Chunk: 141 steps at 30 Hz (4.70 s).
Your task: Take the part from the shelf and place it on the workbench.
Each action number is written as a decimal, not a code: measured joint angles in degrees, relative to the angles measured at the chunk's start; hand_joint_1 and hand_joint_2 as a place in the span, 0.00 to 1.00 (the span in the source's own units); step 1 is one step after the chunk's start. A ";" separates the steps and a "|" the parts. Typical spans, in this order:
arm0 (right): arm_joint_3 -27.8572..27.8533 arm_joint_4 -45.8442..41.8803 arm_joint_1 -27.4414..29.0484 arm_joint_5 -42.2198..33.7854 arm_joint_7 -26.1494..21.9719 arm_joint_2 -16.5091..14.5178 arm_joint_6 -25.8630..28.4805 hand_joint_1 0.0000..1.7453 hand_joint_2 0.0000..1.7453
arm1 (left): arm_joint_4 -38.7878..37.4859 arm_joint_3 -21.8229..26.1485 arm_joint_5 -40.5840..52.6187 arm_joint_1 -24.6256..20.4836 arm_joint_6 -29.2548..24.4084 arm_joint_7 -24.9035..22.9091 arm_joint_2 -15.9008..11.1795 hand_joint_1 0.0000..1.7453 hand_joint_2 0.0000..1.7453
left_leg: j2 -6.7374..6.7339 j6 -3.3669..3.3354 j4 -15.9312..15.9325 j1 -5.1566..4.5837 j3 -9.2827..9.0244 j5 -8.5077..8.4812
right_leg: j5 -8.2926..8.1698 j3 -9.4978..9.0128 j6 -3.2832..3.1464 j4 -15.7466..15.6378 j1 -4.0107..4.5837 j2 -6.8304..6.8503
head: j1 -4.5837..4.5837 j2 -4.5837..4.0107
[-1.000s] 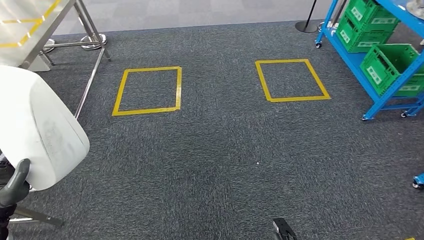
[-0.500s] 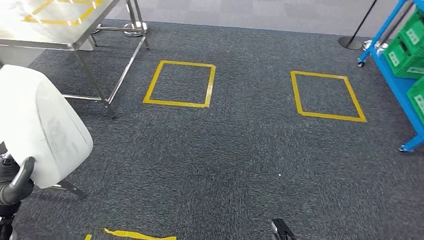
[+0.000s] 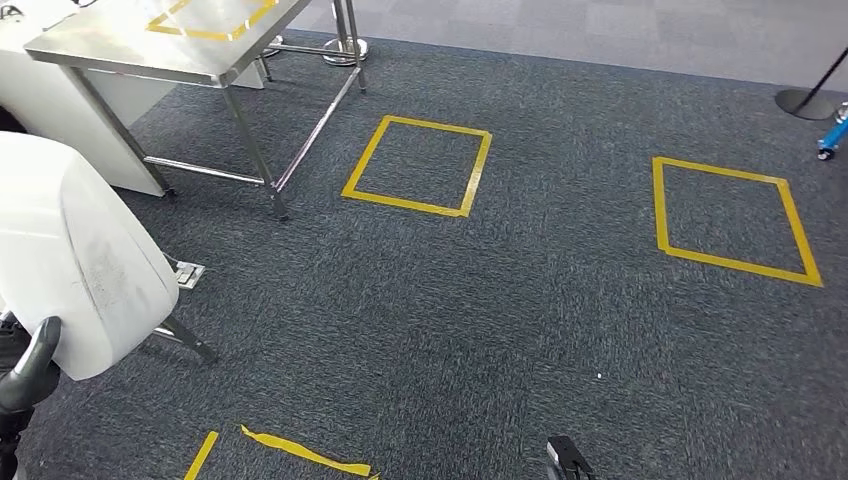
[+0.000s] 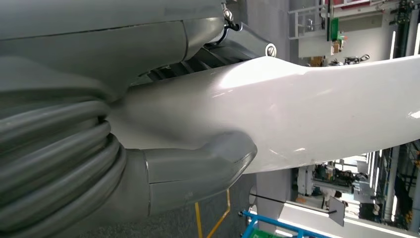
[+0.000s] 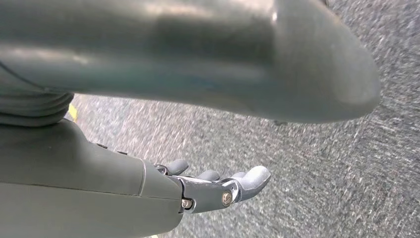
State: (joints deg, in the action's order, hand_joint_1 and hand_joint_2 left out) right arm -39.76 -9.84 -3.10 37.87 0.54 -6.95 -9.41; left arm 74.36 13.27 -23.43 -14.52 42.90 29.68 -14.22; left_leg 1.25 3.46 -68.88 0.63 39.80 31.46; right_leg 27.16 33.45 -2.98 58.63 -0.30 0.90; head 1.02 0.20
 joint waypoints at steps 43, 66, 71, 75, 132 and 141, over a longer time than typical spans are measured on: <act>0.00 0.00 -0.31 1.15 0.59 -0.54 -0.27 0.00 0.00 | 9.33 4.93 -6.48 0.84 -0.10 0.12 -1.14 1.00 1.00 | -2.72 -3.13 10.90 -0.40 -6.26 -5.53 | 2.97 -0.87 2.30 2.22 0.24 4.85 | -0.01 0.00; -0.43 0.00 0.13 1.09 -0.38 -0.74 -0.25 0.00 0.00 | 9.09 5.25 -7.30 -0.20 -0.32 0.33 -1.80 1.00 1.00 | -2.11 -0.01 0.43 0.23 -0.21 -2.93 | 1.72 -1.10 0.55 1.03 -0.46 3.31 | -0.12 0.00; -0.60 0.00 -0.06 0.96 -0.31 -0.74 -0.10 0.00 0.00 | 9.09 5.17 -7.51 -0.66 -0.38 0.32 -2.57 1.00 1.00 | -4.24 -1.94 9.84 -0.73 -5.14 -5.69 | 2.37 -2.04 1.77 0.83 0.07 6.59 | -0.09 -0.01; -0.80 0.00 -0.32 0.70 -0.17 -0.75 0.02 0.00 0.00 | 8.71 4.98 -7.17 -1.31 -0.54 0.97 -3.00 1.00 1.00 | -1.73 -3.22 10.77 0.15 -5.36 -6.40 | 5.43 -0.36 2.96 5.13 -0.25 2.55 | 0.17 -0.01; -5.27 0.04 0.76 -1.67 -1.31 -0.92 0.73 0.00 0.00 | 10.91 3.75 -6.59 3.81 -0.45 3.92 -1.81 1.00 1.00 | -1.35 -3.33 9.93 -0.85 -2.90 -7.48 | 5.69 -6.22 3.03 0.78 -0.72 0.32 | 0.03 0.00; -5.27 0.04 0.69 -1.73 -1.12 -0.83 0.94 0.00 0.00 | 10.36 3.69 -6.23 2.84 -0.43 3.63 -1.35 1.00 1.00 | -0.12 -4.33 11.10 -0.60 -8.67 -3.61 | 7.30 5.79 3.71 11.93 -0.50 -0.85 | 0.49 0.00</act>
State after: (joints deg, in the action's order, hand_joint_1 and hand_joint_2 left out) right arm -45.03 -9.79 -2.41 36.14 -0.58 -7.78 -8.47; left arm 84.72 16.96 -29.66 -11.69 42.47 33.31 -15.57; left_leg 1.13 -0.87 -57.79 0.03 31.13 27.85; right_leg 34.45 39.24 0.73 70.56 -0.80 0.05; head 1.50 0.20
